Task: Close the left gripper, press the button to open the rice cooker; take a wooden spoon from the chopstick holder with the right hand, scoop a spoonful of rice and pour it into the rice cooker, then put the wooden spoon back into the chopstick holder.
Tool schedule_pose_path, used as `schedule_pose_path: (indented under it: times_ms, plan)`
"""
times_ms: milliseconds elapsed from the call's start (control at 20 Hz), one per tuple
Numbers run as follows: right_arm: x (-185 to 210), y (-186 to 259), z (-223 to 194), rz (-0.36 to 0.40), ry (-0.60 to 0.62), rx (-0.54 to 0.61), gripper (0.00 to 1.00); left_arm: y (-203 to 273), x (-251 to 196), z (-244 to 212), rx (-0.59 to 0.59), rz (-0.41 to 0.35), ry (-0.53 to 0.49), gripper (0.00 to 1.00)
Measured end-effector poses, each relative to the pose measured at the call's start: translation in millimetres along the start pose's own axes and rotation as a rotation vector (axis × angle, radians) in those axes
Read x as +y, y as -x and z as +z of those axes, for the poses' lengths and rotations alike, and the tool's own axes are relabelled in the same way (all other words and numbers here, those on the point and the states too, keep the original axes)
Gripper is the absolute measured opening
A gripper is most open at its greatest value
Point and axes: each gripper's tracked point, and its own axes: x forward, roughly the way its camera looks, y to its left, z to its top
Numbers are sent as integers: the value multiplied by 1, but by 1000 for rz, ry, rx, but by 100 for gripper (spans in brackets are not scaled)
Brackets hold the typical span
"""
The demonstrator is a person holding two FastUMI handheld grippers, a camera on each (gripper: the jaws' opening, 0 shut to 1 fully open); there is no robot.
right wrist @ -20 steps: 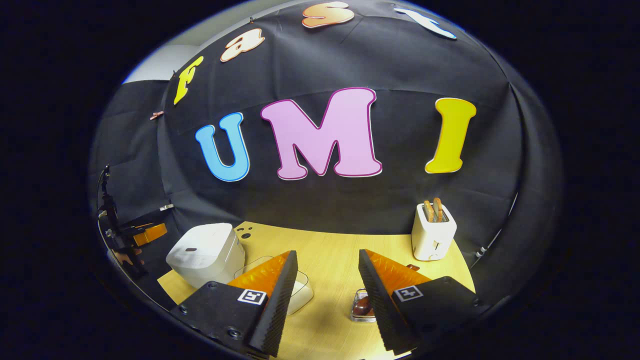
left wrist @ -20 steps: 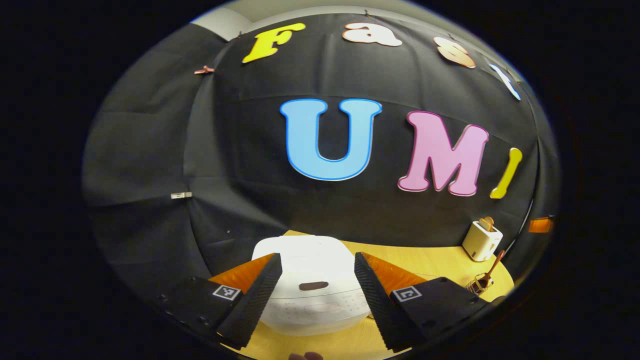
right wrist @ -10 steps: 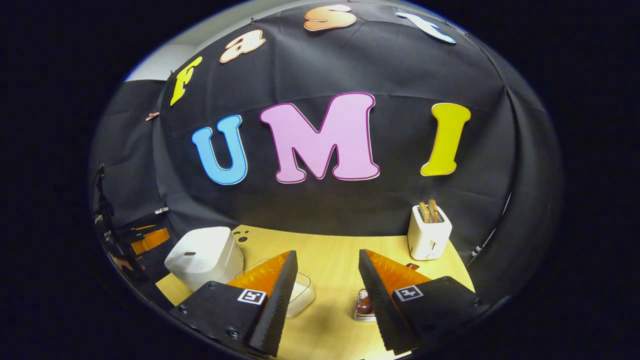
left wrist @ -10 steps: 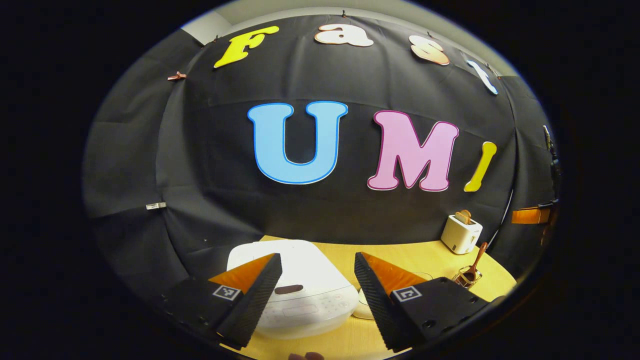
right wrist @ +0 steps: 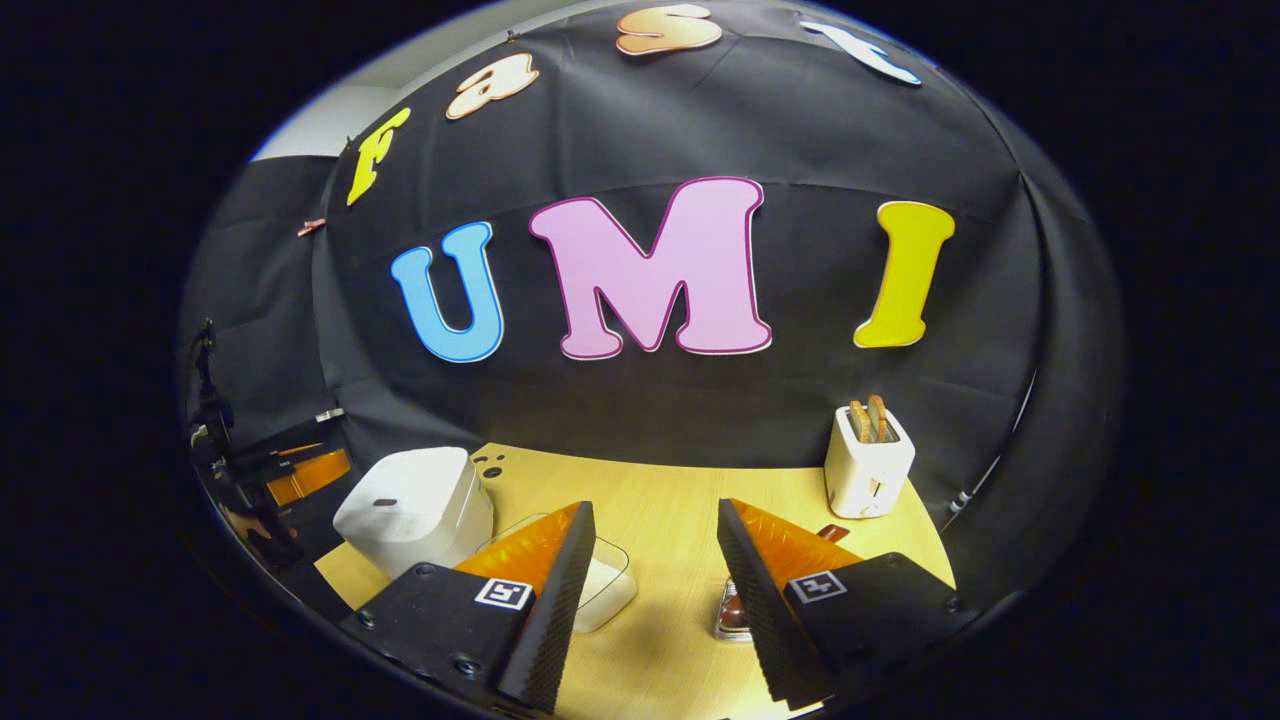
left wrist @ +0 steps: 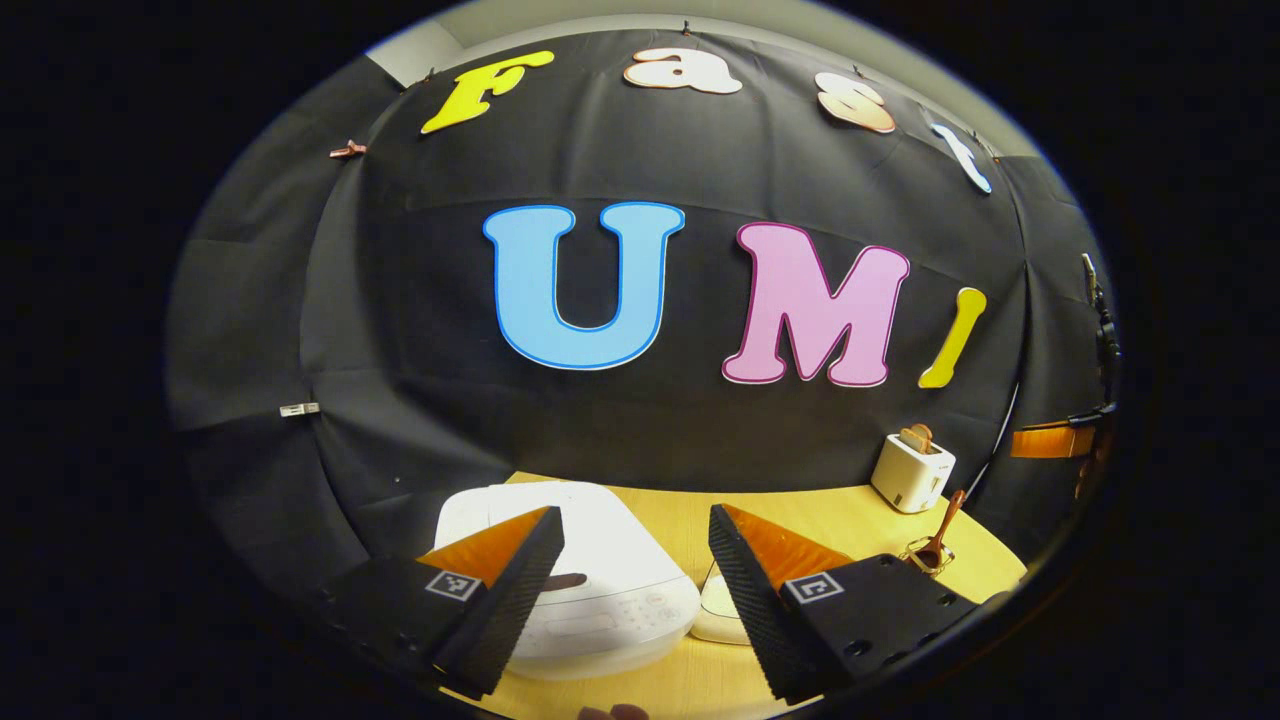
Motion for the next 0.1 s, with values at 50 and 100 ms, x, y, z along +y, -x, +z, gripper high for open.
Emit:
schedule_pose_path:
  times_ms: [50,100]
  plan:
    - [1,-1,-2,5,3,7,77,0,0,0,0,2,-1,94]
    - [2,-3,-2,9,4,9,78,0,0,-1,1,7,-3,94]
